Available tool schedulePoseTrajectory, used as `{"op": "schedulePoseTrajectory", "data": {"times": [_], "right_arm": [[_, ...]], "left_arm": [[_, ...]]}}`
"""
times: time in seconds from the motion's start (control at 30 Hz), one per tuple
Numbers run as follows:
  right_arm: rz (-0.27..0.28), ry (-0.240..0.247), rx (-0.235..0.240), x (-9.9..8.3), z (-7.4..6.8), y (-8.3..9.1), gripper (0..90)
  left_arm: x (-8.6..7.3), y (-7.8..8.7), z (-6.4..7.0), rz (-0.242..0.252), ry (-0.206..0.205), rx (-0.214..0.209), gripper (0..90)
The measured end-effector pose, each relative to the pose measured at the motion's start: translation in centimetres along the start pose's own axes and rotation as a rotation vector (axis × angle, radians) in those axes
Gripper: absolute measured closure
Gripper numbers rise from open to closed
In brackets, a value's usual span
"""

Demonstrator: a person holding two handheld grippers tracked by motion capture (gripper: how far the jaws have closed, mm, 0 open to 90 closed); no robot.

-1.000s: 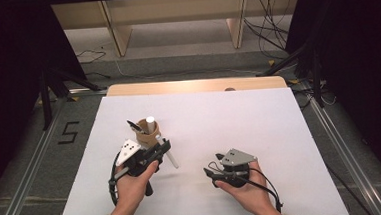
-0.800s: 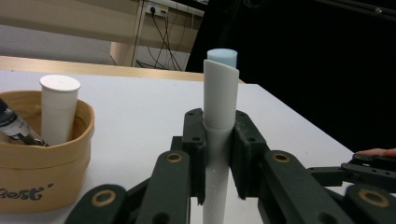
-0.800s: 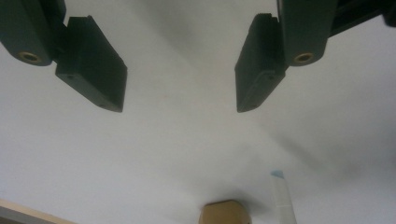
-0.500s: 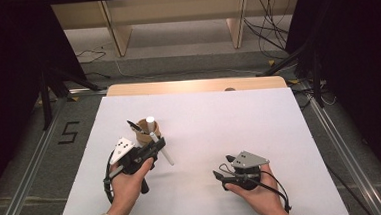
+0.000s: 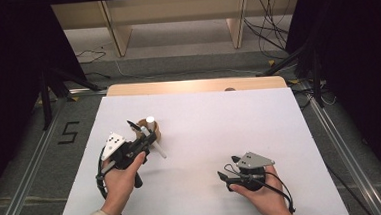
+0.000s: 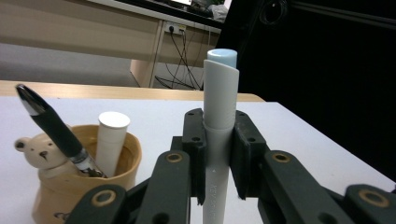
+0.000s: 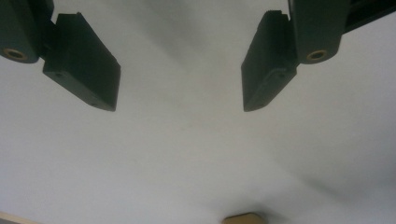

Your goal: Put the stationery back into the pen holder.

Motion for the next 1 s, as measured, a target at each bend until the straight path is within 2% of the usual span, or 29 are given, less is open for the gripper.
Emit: {"op": "schedulePoseTrajectory", "data": {"times": [0.2,0.63,1.0], "right_arm": [[-0.001,0.000,0.001,-0.1,0.0,0.0,28.7],[-0.008,-0.009,0.004,-0.2,0.0,0.0,28.5],[-0.009,-0.011,0.002,-0.3,0.0,-0.1,28.4]], "left_arm": [[0.5,-0.2,-0.5,0.013,0.000,0.016,77.9],[2.0,-1.0,-1.2,0.053,-0.034,0.057,77.8],[2.9,-1.3,-1.5,0.077,-0.046,0.075,77.8]]}}
Point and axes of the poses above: each handheld gripper's, and its own axes: y roughly backward along the jaws, x roughly out of its top, z roughly to its right, the point moved 6 cm from there along -y, roughly forward along the jaws, and after that the axes turned 8 degrees about y, right-handed, at the moved point
